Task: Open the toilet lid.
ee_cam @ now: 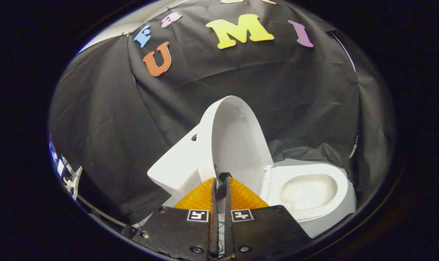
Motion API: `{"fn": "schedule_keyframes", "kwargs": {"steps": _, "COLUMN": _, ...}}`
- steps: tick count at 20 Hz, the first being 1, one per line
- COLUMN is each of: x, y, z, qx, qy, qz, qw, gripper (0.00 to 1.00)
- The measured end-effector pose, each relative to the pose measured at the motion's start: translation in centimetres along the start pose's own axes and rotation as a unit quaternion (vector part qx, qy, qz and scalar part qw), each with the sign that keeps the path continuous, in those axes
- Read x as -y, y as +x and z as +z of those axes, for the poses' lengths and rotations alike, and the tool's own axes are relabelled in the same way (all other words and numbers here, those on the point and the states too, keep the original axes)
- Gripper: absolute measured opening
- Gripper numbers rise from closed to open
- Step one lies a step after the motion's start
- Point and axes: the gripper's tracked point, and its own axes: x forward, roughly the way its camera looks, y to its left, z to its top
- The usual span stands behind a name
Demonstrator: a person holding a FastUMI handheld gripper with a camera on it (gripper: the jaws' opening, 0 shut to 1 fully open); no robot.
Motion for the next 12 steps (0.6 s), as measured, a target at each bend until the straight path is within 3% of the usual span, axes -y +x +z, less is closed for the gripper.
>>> {"fn": "schedule_keyframes", "kwargs": {"steps": 7, "x": -0.1, "y": 0.1, "z": 0.2, "qx": 0.005, "qy": -0.012, "qz": -0.011, "qw": 1.0, "gripper": 0.1}}
{"fn": "schedule_keyframes", "kwargs": {"steps": 9, "x": -0.8, "y": 0.2, "z": -0.3, "qx": -0.001, "qy": -0.025, "qz": -0.002, "qw": 1.0, "gripper": 0.14}}
{"fn": "schedule_keyframes", "kwargs": {"steps": 12, "x": -2.2, "y": -0.7, "z": 0.0, "qx": -0.003, "qy": -0.045, "qz": 0.022, "qw": 0.999, "gripper": 0.32}}
